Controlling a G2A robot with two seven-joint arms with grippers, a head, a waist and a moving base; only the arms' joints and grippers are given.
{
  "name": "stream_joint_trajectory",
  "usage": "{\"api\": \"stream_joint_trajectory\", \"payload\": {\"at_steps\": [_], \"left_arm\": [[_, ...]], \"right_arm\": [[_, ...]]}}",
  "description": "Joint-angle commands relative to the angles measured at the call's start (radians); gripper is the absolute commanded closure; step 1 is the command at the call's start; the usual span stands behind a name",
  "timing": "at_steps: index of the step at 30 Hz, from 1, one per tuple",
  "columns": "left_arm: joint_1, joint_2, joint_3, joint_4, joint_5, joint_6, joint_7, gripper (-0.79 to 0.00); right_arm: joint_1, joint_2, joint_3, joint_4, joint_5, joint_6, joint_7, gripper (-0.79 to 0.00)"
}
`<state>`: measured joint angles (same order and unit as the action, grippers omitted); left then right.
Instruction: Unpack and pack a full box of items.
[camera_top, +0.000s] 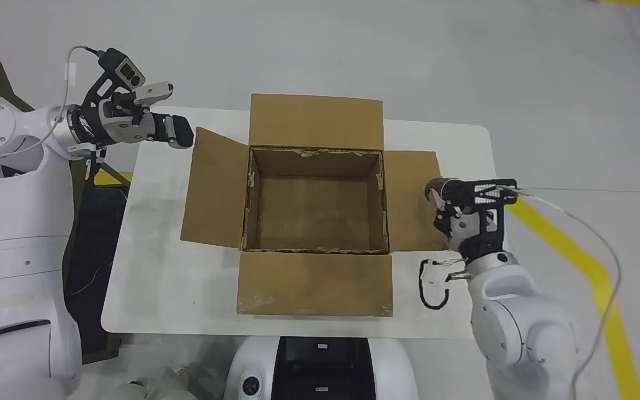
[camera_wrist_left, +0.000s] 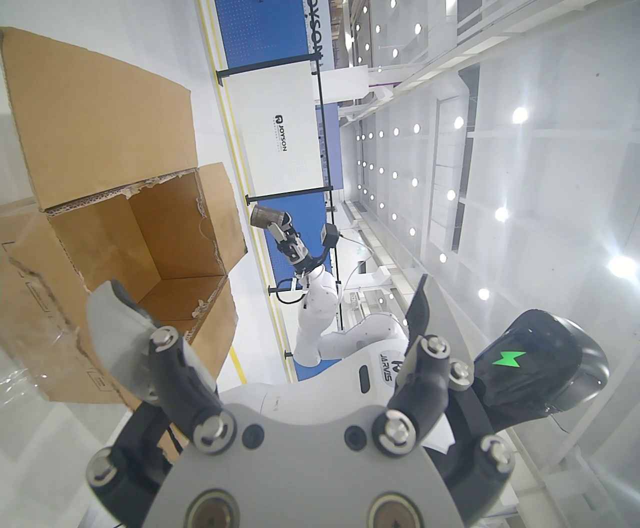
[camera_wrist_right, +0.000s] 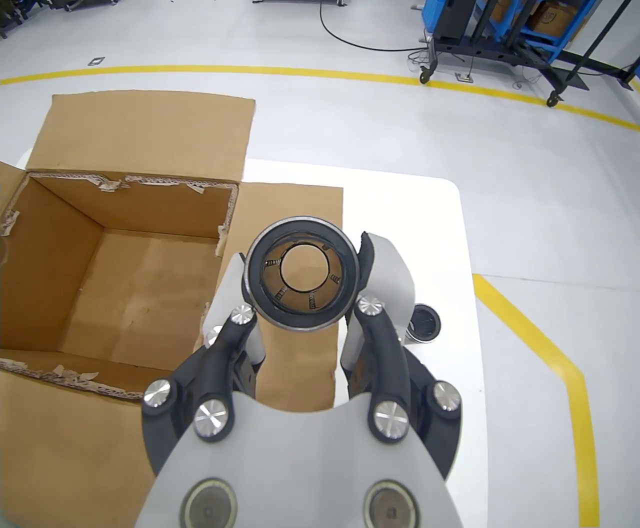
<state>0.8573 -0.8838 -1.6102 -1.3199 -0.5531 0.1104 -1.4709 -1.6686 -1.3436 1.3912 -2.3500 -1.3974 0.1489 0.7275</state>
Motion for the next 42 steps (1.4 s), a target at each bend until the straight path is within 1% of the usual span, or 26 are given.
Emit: {"api": "stream_joint_trajectory", "payload": {"at_steps": [1,16,19,23,29,35,42], "left_arm": [[0.0,0.0,0.0,0.0,0.0,0.0,0.0,-0.785],[0.0,0.0,0.0,0.0,0.0,0.0,0.0,-0.785],[0.0,0.0,0.0,0.0,0.0,0.0,0.0,-0.785],[0.0,0.0,0.0,0.0,0.0,0.0,0.0,-0.785],[0.0,0.0,0.0,0.0,0.0,0.0,0.0,-0.785],[0.0,0.0,0.0,0.0,0.0,0.0,0.0,-0.785],[0.0,0.0,0.0,0.0,0.0,0.0,0.0,-0.785]], "right_arm": [[0.018,-0.001,-0.016,0.0,0.002,0.001,0.01,0.0],[0.137,-0.015,-0.193,0.0,-0.014,0.007,0.098,0.0],[0.173,-0.02,-0.235,0.022,-0.015,0.009,0.116,0.0],[0.236,-0.03,-0.299,0.079,-0.005,0.021,0.137,0.0],[0.35,-0.052,-0.385,0.201,0.023,0.061,0.165,0.0],[0.455,-0.077,-0.439,0.322,0.077,0.108,0.187,0.0],[0.551,-0.105,-0.484,0.459,0.157,0.148,0.196,0.0]]}}
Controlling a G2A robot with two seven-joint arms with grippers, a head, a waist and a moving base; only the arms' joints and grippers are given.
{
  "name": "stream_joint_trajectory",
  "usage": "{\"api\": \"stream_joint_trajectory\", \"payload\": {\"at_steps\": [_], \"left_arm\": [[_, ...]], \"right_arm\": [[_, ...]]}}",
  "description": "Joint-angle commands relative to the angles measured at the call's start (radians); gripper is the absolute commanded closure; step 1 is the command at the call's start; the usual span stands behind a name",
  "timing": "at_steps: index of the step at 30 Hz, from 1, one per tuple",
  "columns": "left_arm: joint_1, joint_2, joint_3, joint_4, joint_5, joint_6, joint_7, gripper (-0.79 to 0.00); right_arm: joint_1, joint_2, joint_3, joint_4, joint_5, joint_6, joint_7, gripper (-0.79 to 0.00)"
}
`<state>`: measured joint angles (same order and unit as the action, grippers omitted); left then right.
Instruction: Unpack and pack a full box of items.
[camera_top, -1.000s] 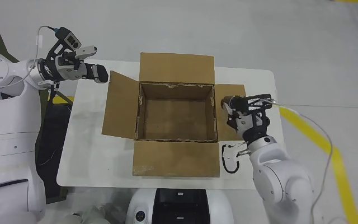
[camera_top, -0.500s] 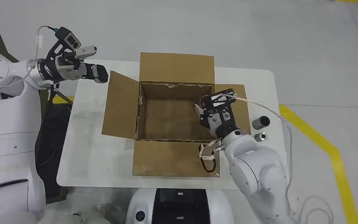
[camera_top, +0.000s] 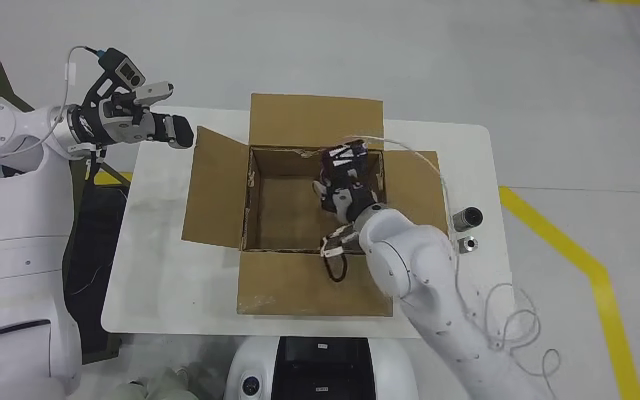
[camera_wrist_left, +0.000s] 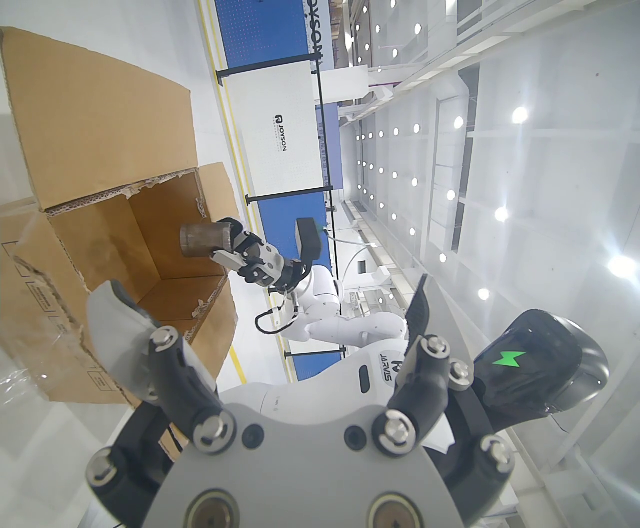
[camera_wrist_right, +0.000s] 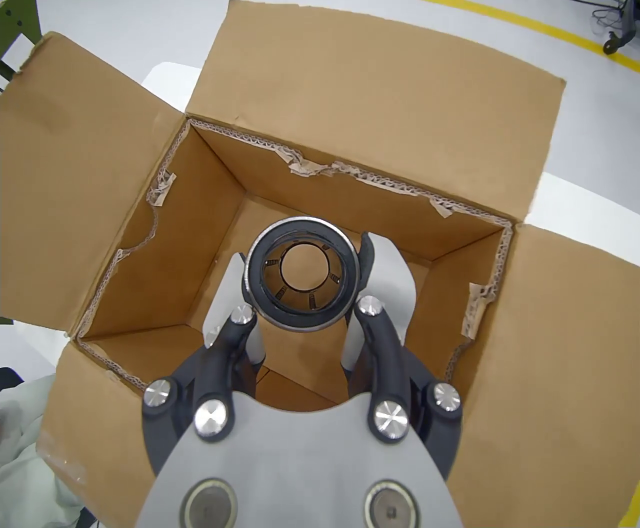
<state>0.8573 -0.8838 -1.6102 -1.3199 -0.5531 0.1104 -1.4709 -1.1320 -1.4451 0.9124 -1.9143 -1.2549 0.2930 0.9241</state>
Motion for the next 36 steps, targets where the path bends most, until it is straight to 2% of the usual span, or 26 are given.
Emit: {"api": "stream_joint_trajectory", "payload": {"at_steps": [1,14,23,33,36], "left_arm": [[0.0,0.0,0.0,0.0,0.0,0.0,0.0,-0.785],[0.0,0.0,0.0,0.0,0.0,0.0,0.0,-0.785],[0.0,0.0,0.0,0.0,0.0,0.0,0.0,-0.785],[0.0,0.0,0.0,0.0,0.0,0.0,0.0,-0.785],[0.0,0.0,0.0,0.0,0.0,0.0,0.0,-0.785]], "right_arm": [[0.029,-0.008,-0.011,0.046,0.029,0.008,-0.003,0.0],[0.147,-0.063,-0.11,0.293,0.144,0.03,-0.066,0.0],[0.181,-0.096,-0.183,0.405,0.156,0.021,-0.113,0.0],[0.208,-0.124,-0.202,0.486,0.178,0.029,-0.132,0.0],[0.215,-0.131,-0.202,0.508,0.183,0.029,-0.13,-0.071]]}}
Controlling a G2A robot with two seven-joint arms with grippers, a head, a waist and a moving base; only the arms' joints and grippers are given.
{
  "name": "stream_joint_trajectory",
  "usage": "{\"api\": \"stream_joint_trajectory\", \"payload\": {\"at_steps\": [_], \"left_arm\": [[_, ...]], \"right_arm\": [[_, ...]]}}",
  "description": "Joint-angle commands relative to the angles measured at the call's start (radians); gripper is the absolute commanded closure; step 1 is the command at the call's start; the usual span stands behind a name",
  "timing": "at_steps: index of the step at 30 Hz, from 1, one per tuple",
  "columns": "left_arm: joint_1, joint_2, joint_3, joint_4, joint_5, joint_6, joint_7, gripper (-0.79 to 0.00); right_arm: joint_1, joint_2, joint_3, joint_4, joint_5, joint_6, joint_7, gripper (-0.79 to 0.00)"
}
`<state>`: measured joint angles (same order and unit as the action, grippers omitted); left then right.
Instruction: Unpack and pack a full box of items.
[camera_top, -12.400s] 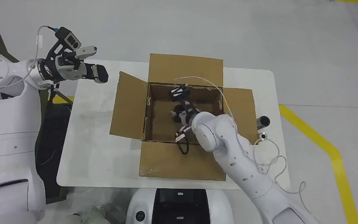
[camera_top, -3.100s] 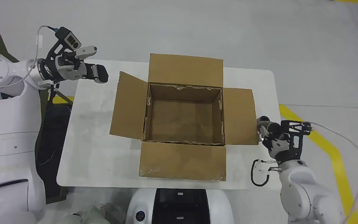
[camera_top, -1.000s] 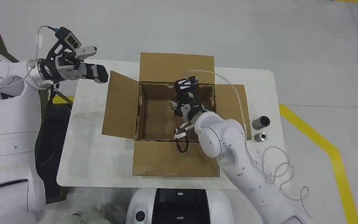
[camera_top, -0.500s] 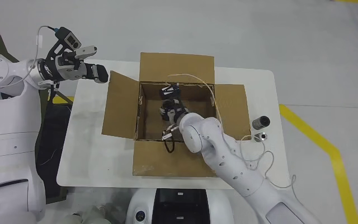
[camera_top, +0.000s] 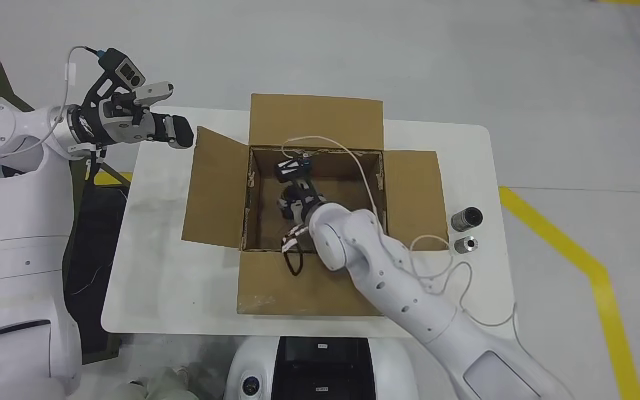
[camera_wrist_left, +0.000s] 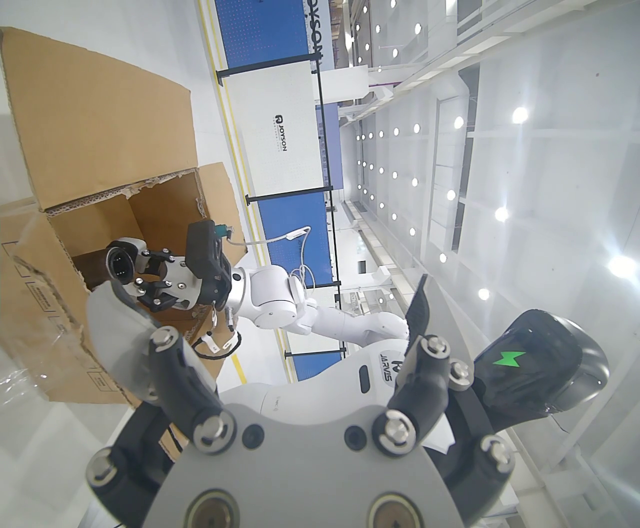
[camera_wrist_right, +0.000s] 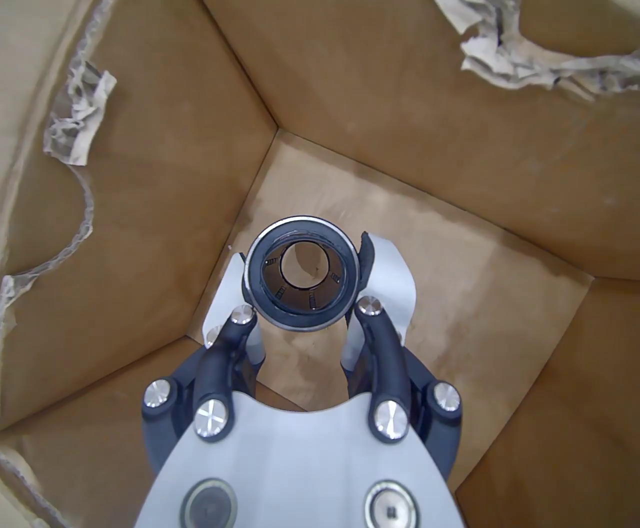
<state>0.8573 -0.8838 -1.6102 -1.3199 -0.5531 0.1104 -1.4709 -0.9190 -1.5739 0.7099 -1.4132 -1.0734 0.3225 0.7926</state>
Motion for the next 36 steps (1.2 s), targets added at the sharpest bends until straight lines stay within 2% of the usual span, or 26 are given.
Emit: {"api": "stream_joint_trajectory", "payload": {"at_steps": [1,13,16,17,24,34,36], "left_arm": [[0.0,0.0,0.0,0.0,0.0,0.0,0.0,-0.785],[0.0,0.0,0.0,0.0,0.0,0.0,0.0,-0.785],[0.0,0.0,0.0,0.0,0.0,0.0,0.0,-0.785],[0.0,0.0,0.0,0.0,0.0,0.0,0.0,-0.785],[0.0,0.0,0.0,0.0,0.0,0.0,0.0,-0.785],[0.0,0.0,0.0,0.0,0.0,0.0,0.0,-0.785],[0.0,0.0,0.0,0.0,0.0,0.0,0.0,-0.785]], "right_arm": [[0.004,-0.004,0.0,0.013,0.003,0.0,0.001,-0.108],[0.007,-0.023,-0.006,0.055,0.004,-0.007,0.009,-0.391],[-0.001,-0.024,-0.002,0.043,-0.001,-0.013,0.015,-0.542],[-0.005,-0.023,0.003,0.036,-0.002,-0.017,0.017,-0.566],[-0.054,-0.009,0.051,-0.068,-0.034,-0.026,0.026,-0.582],[-0.203,0.036,0.183,-0.357,-0.117,-0.058,0.065,-0.606],[-0.236,0.045,0.208,-0.411,-0.137,-0.077,0.077,-0.64]]}}
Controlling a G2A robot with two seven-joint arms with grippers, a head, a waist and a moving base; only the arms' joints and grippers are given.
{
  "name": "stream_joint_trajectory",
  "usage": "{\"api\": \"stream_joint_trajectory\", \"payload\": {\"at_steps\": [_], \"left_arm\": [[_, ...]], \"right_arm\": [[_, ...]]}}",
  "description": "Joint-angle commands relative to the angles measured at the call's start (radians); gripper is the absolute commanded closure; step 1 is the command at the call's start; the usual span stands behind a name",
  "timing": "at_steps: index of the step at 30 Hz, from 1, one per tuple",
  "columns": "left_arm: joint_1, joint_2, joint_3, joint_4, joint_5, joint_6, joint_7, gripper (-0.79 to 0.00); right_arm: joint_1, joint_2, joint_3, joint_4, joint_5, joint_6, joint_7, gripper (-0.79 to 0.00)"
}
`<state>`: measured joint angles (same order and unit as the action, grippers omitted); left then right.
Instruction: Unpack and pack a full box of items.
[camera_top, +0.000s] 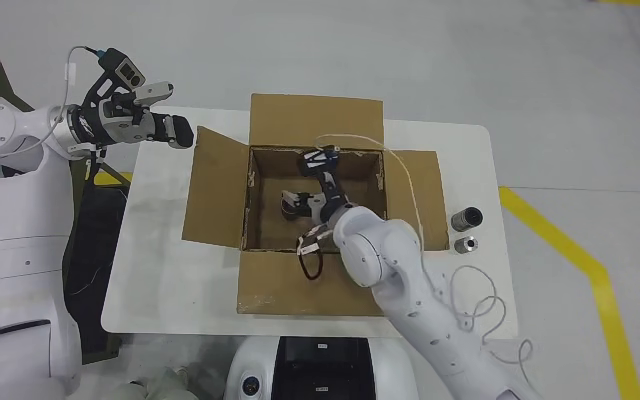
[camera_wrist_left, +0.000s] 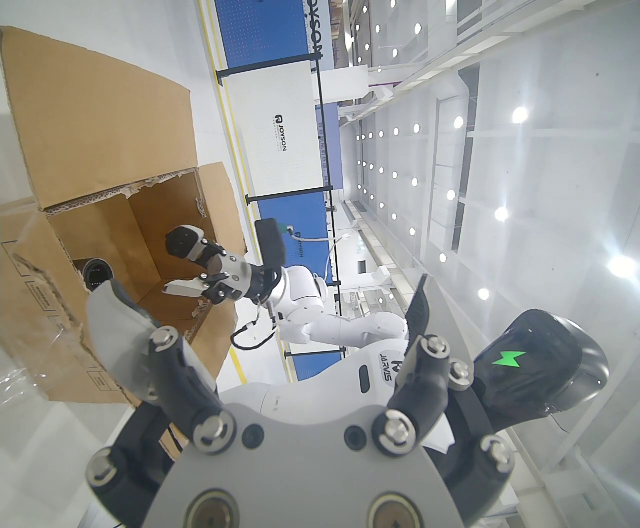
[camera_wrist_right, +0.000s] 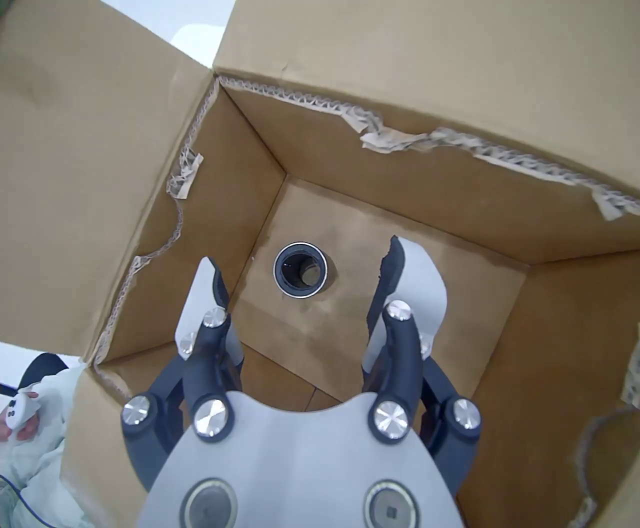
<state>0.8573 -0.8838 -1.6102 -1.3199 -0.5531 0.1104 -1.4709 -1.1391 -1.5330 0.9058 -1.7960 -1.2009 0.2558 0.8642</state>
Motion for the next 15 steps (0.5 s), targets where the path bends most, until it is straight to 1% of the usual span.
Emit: {"api": "stream_joint_trajectory", "payload": {"at_steps": [1,4,10,15], "left_arm": [[0.0,0.0,0.0,0.0,0.0,0.0,0.0,-0.785],[0.0,0.0,0.0,0.0,0.0,0.0,0.0,-0.785],[0.0,0.0,0.0,0.0,0.0,0.0,0.0,-0.785],[0.0,0.0,0.0,0.0,0.0,0.0,0.0,-0.785]], "right_arm": [[-0.032,0.009,0.022,-0.054,-0.021,-0.022,0.013,-0.662],[-0.082,0.022,0.053,-0.131,-0.06,-0.059,0.029,-0.693],[-0.188,0.046,0.125,-0.272,-0.118,-0.116,0.028,-0.69],[-0.281,0.063,0.204,-0.369,-0.147,-0.136,0.007,-0.702]]}}
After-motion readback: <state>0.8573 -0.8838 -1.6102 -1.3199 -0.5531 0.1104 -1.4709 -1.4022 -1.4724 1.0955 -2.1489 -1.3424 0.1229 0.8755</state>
